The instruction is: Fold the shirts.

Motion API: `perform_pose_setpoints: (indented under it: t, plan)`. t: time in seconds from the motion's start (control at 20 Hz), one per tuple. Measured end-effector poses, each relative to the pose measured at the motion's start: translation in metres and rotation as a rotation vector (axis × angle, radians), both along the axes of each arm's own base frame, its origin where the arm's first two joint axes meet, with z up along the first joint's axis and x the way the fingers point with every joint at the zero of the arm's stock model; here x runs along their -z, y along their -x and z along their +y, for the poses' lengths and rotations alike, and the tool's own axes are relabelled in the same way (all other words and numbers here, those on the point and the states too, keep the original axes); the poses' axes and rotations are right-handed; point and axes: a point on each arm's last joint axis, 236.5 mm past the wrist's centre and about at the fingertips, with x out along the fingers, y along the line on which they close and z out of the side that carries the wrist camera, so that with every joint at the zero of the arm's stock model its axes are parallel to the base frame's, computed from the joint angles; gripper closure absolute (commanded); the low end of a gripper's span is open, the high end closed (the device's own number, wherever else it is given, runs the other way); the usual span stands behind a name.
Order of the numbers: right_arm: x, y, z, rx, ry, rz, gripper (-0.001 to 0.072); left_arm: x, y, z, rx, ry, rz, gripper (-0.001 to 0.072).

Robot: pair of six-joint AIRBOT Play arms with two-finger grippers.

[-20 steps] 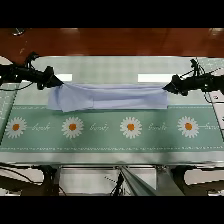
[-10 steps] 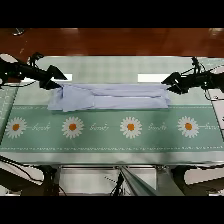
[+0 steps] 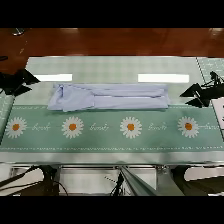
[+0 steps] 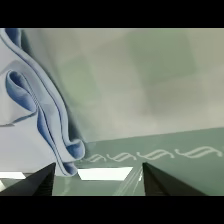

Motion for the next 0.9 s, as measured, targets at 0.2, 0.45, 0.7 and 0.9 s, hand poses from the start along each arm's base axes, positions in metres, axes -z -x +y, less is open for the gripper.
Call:
perform_pose_setpoints:
  t: [0.2,0.45,0.7,0.9]
  plan:
    - [0.011,-0.017,0.024,0.01,-0.074,-0.048,0.0083,0.006,0.027,-0.052,0.035,0.059,-0.1,0.0003]
    - [0.021,-0.033,0.067,-0.035,-0.149,-0.08,0.0083,0.021,0.042,-0.103,0.126,0.091,-0.11,0.0003]
    - [0.023,-0.04,0.122,-0.136,-0.175,-0.098,0.0378,0.028,0.04,-0.138,0.19,0.084,-0.132,0.0044]
    - [0.012,-0.04,0.136,-0.183,-0.179,-0.107,0.0691,0.031,0.043,-0.158,0.241,0.087,-0.13,0.0683]
